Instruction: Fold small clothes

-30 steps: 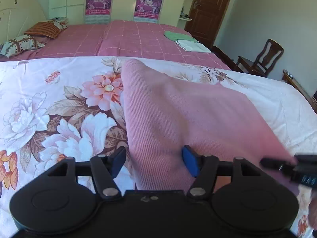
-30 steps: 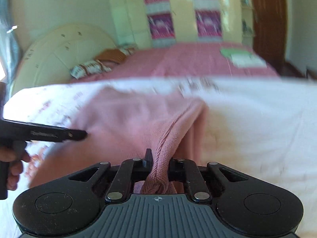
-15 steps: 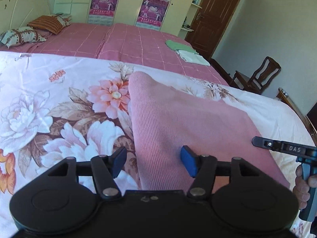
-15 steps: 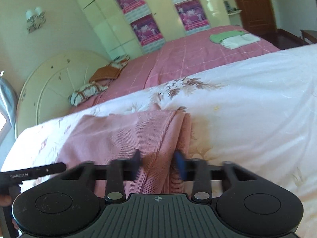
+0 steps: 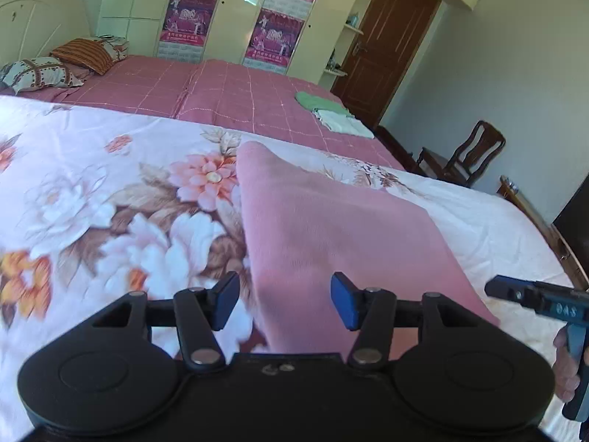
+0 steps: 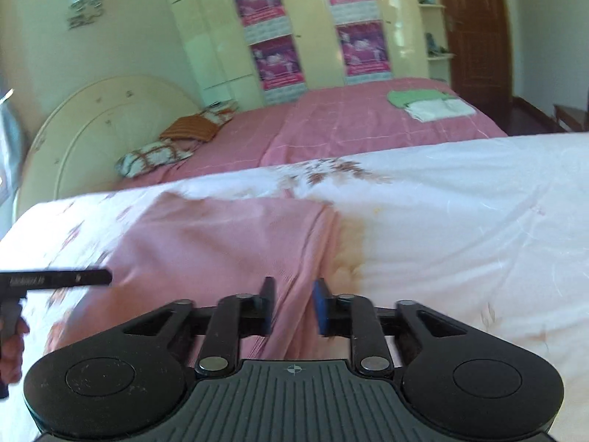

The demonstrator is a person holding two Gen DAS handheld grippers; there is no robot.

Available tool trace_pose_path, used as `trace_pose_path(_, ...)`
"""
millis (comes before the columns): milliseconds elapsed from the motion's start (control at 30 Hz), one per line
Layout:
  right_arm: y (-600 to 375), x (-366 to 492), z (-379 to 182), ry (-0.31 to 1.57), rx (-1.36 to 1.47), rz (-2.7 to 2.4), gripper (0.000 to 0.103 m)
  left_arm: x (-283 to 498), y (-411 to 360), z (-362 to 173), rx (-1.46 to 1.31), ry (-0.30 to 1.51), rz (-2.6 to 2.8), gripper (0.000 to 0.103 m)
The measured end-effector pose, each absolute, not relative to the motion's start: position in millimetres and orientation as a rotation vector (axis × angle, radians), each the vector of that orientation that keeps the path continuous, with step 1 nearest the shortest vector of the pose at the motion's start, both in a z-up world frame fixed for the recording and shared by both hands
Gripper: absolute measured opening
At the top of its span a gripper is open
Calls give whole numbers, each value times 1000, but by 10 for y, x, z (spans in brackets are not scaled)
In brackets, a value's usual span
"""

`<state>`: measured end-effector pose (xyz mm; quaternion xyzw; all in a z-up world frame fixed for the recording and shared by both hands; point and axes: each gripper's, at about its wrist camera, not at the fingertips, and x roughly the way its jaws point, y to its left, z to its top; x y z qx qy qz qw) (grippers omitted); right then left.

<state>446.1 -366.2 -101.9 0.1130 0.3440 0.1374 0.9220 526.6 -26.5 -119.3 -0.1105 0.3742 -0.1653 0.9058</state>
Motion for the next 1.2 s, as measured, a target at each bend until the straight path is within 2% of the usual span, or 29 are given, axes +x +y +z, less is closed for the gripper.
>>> trace_pose_path(33, -3628, 4324, -1001, 697, 212, 296, 54, 5163, -229, -1196, -239, 779, -340, 52)
trace_pose_path(67, -3592, 4204, -994, 689, 195, 307, 58, 5077, -201, -1207, -251, 782, -347, 52)
trace_pose_path(200, -3479, 3995, -1051, 729, 196, 336, 55, 4859, -111, -1326, -302, 810, -348, 54)
trace_pose_path(267, -3426, 3982, -1113, 763, 193, 343, 25, 4822, -103, -1421, -299, 836, -338, 55)
trace_pose_path(333, -3392, 4004, -1202, 796, 164, 314, 10, 4785, -139, -1501, -261, 853, -331, 55)
trace_pose_path(400, -3385, 4021, -1296, 825, 144, 285, 7, 4709, -183, -1550, -201, 845, -328, 57)
trace_pose_path(600, -3397, 3961, -1374, 813, 129, 253, 8, 4545, -174, -1392, -143, 798, -321, 55)
trace_pose_path(733, -3425, 3843, -1115, 747, 178, 268, 8, 4531, -211, -1302, -114, 757, -295, 74)
trace_pose_path(800, -3354, 3882, -1051, 738, 165, 280, 8, 4596, -267, -1365, -104, 787, -283, 73)
trace_pose_path(833, -3316, 3917, -1054, 740, 158, 285, 12, 4620, -302, -1409, -92, 807, -278, 71)
trace_pose_path(933, -3223, 4017, -1174, 767, 121, 271, 31, 4637, -369, -1522, -69, 847, -256, 72)
trace_pose_path(1100, -3205, 4053, -1346, 819, 80, 247, 31, 4606, -345, -1438, -57, 842, -249, 72)
trace_pose_path(1200, -3302, 3983, -1267, 779, 136, 248, 32, 4577, -343, -1318, -31, 813, -239, 81)
